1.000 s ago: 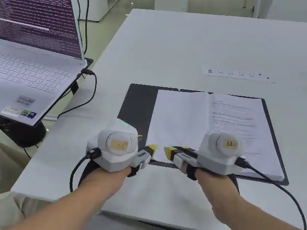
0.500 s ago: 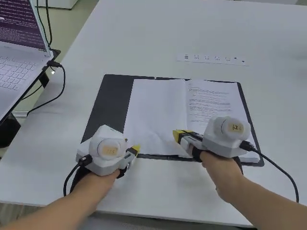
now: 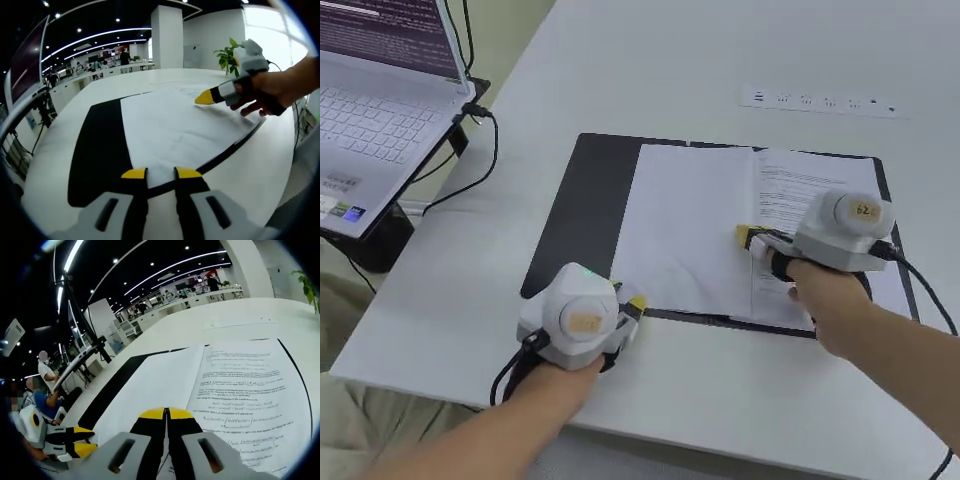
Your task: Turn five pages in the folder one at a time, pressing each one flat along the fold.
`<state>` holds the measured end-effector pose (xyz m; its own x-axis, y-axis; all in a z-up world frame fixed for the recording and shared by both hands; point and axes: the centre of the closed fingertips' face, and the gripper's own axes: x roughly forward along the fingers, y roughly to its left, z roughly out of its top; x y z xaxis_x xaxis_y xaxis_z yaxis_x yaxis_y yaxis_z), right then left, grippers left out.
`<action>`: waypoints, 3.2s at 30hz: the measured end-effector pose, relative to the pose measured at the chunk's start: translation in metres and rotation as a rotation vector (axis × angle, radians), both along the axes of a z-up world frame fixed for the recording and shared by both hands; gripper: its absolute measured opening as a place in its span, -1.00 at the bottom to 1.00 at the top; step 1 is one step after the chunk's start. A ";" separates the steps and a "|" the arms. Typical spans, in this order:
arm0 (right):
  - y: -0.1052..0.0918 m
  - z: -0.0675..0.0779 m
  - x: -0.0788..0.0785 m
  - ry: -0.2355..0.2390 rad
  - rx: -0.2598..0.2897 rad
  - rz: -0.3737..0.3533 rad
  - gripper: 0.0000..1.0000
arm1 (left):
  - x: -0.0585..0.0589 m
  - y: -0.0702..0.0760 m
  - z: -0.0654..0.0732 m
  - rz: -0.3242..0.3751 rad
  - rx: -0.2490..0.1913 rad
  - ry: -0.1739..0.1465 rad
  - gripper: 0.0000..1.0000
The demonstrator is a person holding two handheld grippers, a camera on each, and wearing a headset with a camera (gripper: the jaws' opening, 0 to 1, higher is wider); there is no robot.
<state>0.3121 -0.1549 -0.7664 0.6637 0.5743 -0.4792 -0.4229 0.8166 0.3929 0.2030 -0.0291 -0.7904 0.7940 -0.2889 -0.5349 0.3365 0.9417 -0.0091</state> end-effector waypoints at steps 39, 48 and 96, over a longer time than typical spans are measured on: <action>-0.014 -0.007 0.159 -0.102 -0.073 -0.086 -1.00 | -0.001 0.001 0.001 0.010 -0.013 -0.047 -0.62; -0.010 -0.014 0.170 -0.138 -0.124 -0.070 -1.00 | 0.000 0.001 0.002 0.010 -0.014 -0.048 -0.62; -0.012 0.001 0.018 -0.039 0.002 -0.011 -1.00 | 0.000 0.001 0.001 0.005 -0.015 -0.051 -0.62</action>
